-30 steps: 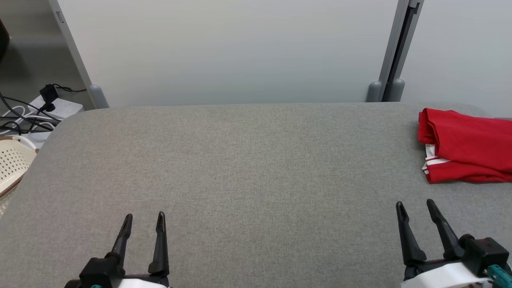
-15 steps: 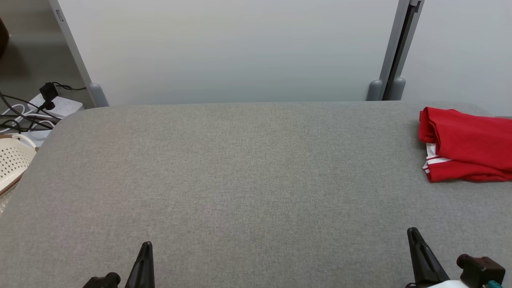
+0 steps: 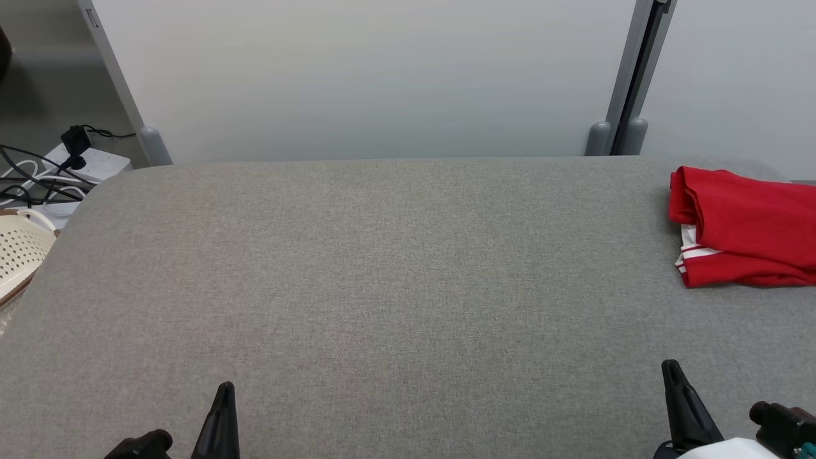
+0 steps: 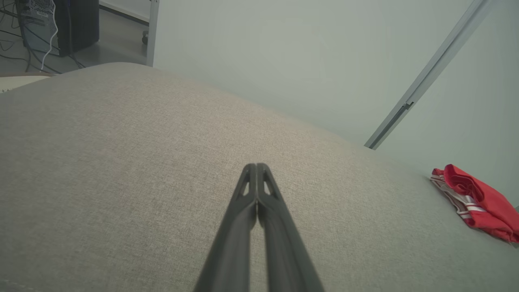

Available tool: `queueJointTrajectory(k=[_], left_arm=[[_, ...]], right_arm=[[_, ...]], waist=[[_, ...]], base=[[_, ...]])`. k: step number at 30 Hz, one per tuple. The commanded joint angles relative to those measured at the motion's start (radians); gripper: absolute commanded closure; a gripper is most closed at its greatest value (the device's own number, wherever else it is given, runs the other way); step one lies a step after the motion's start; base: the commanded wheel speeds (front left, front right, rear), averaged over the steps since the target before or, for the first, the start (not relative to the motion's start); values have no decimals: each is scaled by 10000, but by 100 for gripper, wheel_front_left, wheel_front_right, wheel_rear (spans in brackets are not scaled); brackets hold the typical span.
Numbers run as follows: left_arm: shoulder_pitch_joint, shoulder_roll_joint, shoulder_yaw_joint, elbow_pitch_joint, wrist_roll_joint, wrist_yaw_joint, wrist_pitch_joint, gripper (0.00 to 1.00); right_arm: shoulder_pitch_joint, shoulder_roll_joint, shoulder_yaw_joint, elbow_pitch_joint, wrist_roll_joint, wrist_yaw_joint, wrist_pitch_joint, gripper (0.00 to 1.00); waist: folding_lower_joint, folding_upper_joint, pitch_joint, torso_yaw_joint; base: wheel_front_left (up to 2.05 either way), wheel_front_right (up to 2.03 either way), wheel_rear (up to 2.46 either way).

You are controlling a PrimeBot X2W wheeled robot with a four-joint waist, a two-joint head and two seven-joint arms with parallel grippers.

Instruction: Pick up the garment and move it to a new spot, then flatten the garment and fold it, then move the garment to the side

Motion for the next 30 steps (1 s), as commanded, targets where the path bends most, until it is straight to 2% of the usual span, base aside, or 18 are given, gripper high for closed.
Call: queueJointTrajectory(k=[1, 30], left_arm=[[-568, 59, 168, -205, -269, -82, 42, 100], [-1088, 86, 629, -52, -3466, -489, 897, 100]], right_arm=[[-498, -58, -45, -221, 302, 2, 93, 100], [-866, -29, -475, -148, 3463, 4, 925, 100]], waist=[[-1, 0, 9, 0], [-1, 0, 217, -7]], base=[[0, 0, 0], [0, 0, 0]])
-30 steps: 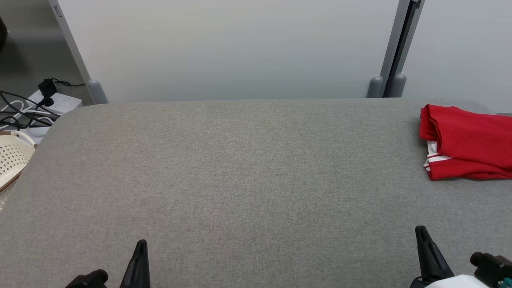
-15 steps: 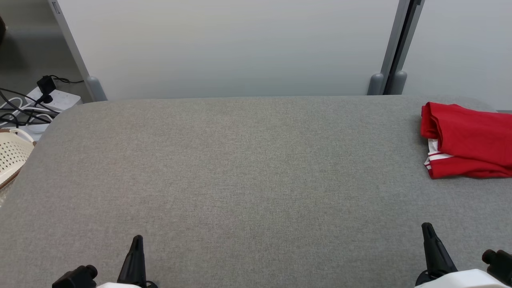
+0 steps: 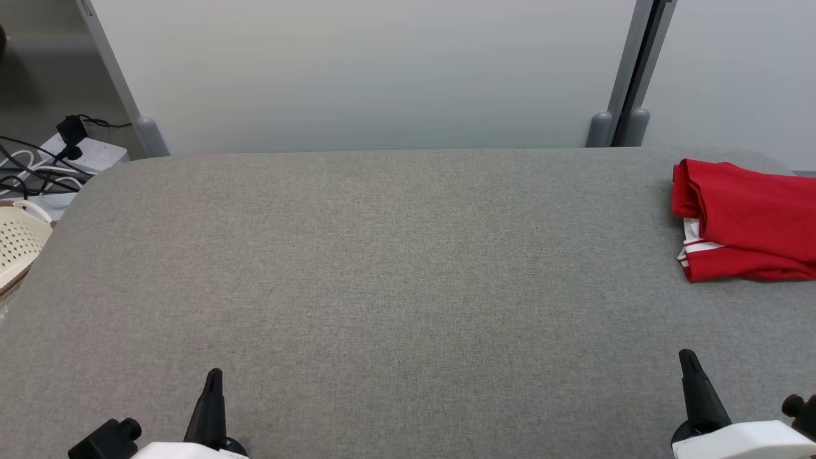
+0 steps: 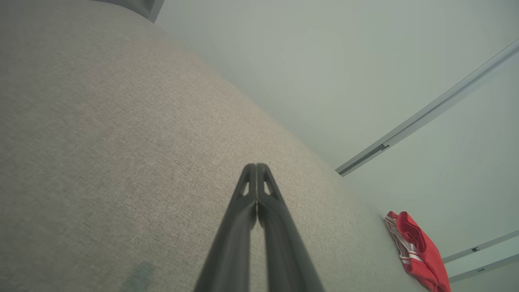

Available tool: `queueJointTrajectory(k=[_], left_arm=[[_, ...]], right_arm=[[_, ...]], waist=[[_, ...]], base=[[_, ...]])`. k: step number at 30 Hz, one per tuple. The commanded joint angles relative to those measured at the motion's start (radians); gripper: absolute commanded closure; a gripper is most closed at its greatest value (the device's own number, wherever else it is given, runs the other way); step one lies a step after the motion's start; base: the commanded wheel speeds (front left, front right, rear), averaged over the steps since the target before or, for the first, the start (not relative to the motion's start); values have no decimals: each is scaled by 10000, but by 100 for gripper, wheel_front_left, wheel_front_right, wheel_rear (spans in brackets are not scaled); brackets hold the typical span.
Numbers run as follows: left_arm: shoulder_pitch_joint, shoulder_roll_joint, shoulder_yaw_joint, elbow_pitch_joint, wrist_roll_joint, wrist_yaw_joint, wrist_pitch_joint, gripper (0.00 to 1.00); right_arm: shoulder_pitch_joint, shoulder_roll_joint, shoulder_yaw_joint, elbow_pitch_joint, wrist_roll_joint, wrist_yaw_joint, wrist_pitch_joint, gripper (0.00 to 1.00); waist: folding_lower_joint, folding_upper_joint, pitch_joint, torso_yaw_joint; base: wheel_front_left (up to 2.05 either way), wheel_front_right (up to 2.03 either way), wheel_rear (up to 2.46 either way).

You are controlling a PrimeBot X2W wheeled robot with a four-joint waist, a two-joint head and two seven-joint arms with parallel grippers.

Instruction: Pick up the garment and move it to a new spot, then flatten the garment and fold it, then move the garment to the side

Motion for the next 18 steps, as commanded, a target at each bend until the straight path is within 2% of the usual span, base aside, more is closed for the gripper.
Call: queueJointTrajectory(k=[1, 18], left_arm=[[-557, 81, 209, -221, -244, -147, 41, 100], [-862, 97, 479, -130, -2115, -385, 541, 100]], right_arm=[[-488, -89, 34, -203, 228, 6, 74, 100], [-703, -70, -220, -160, 2075, 8, 563, 100]], waist=[[0, -1, 5, 0], [0, -1, 126, -4]], base=[[0, 0, 0], [0, 0, 0]])
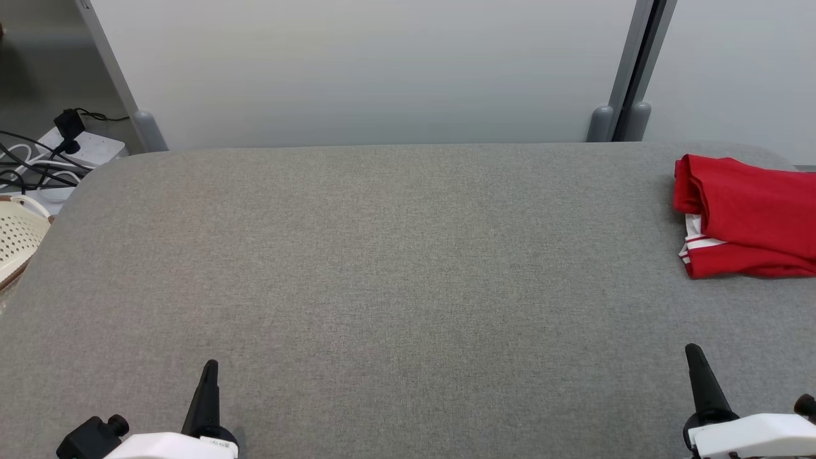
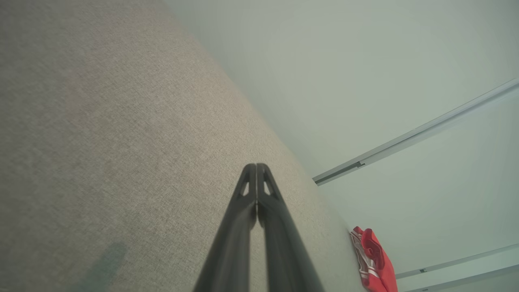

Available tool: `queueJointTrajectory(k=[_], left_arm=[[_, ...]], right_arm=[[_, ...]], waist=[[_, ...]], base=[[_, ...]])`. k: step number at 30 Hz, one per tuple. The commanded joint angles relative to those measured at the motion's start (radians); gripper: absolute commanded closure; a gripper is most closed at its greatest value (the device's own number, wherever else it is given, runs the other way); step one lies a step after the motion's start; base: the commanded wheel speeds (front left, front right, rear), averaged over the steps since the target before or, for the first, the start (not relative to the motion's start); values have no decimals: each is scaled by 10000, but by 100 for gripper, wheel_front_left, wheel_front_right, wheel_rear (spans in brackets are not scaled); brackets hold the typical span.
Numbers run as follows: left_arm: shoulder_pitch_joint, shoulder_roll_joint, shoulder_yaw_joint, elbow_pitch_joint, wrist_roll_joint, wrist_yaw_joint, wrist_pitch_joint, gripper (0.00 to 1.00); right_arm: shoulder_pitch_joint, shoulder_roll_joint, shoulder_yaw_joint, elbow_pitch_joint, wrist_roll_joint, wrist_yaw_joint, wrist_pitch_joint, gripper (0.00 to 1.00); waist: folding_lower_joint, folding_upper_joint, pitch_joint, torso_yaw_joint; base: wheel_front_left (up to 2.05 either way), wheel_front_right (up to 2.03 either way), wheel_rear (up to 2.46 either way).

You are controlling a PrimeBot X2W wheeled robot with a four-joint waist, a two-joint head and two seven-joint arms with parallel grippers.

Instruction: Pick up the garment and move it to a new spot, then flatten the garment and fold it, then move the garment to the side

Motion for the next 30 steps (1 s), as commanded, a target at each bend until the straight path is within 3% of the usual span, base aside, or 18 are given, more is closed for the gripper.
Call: queueJointTrajectory(k=[1, 30], left_arm=[[-642, 94, 276, -219, -376, -138, 91, 100], [-1198, 123, 768, -54, -3791, -573, 1004, 100]], right_arm=[[-513, -109, 35, -207, 370, 10, 149, 100], [-907, -71, -432, -129, 3738, 12, 1045, 100]], waist=[[0, -1, 13, 0], [0, -1, 234, -8]], base=[[0, 0, 0], [0, 0, 0]])
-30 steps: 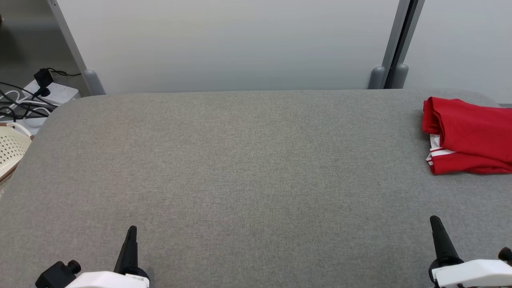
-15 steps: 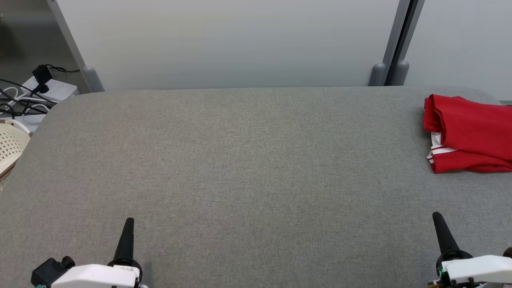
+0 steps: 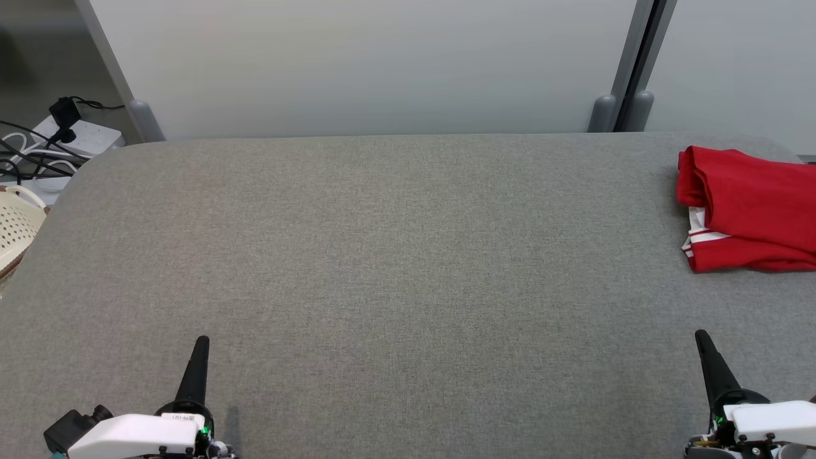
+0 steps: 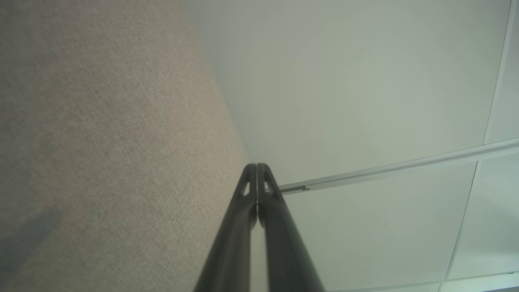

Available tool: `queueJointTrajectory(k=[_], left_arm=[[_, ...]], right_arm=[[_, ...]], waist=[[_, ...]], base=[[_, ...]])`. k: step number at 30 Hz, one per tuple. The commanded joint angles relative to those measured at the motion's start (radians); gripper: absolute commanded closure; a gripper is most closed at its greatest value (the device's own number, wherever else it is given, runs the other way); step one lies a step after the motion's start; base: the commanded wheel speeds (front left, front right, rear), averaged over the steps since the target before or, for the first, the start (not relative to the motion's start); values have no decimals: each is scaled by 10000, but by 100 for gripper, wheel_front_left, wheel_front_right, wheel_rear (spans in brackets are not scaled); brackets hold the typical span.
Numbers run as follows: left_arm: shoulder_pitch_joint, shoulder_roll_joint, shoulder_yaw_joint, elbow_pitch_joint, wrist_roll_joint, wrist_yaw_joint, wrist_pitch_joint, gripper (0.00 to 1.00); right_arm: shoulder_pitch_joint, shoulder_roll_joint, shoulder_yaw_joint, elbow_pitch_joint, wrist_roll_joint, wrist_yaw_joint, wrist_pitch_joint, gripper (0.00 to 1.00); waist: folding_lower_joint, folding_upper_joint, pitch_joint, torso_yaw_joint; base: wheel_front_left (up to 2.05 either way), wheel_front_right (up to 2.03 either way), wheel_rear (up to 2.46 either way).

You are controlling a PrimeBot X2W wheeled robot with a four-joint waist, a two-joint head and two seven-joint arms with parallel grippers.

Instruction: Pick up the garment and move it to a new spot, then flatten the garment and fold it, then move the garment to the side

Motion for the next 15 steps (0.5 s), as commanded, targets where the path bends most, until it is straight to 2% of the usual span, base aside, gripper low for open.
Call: queueJointTrajectory(k=[1, 15], left_arm=[[-596, 118, 328, -212, -302, -148, 102, 100], [-865, 133, 566, -132, -1956, -359, 544, 100]], right_arm=[[-506, -107, 101, -249, 324, 12, 115, 100], [-697, -88, -126, -211, 1955, 13, 550, 100]], waist=[[0, 0, 9, 0], [0, 0, 116, -4]], base=[[0, 0, 0], [0, 0, 0]])
